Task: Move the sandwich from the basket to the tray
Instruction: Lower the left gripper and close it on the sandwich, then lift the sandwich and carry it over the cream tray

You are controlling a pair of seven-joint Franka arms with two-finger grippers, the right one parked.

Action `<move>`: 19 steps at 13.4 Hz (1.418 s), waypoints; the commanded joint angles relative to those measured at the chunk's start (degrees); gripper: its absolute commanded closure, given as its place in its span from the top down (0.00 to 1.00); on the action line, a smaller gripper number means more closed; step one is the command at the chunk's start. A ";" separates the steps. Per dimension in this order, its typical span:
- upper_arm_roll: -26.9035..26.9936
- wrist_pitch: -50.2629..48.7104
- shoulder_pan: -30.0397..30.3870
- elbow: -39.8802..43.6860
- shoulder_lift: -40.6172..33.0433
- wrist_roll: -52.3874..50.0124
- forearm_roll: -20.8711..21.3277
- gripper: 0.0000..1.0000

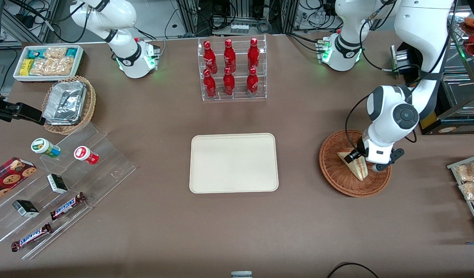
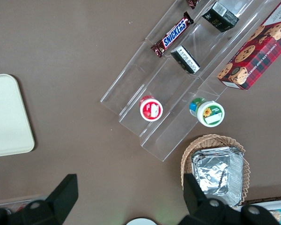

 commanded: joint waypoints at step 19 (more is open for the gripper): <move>-0.59 -24.27 -21.05 11.89 -6.81 -1.63 4.96 0.00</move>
